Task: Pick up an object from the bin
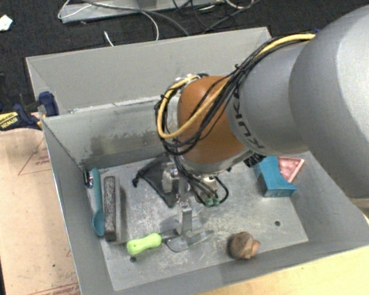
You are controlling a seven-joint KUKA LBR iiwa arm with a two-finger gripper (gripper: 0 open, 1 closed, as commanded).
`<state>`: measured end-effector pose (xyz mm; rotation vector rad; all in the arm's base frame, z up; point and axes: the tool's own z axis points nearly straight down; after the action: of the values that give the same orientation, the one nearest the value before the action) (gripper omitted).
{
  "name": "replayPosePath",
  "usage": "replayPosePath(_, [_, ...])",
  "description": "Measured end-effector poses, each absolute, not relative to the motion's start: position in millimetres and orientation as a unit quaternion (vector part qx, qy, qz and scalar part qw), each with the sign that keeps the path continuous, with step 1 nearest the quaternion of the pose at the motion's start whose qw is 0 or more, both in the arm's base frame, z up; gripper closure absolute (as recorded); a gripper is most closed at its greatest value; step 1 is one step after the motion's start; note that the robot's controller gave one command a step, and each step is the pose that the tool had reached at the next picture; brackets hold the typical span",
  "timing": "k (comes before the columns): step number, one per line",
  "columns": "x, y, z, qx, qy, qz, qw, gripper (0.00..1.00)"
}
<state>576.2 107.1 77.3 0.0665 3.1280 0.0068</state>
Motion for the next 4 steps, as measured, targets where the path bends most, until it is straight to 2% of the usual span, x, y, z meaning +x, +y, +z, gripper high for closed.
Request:
replayPosePath(1, [570.6,93.0,72.5,0.046,0.999,0.004,0.008,0.00])
replayPosePath(2, [568.7,74.1,71.8,0.009,1.000,0.004,0.007,1.00])
replayPosePath(3, [568.7,74.1,71.8,0.009,1.000,0.004,0.007,1.00])
replayPosePath(4, [569.6,71.8,72.2,-0.077,0.997,0.004,0.010,1.00])
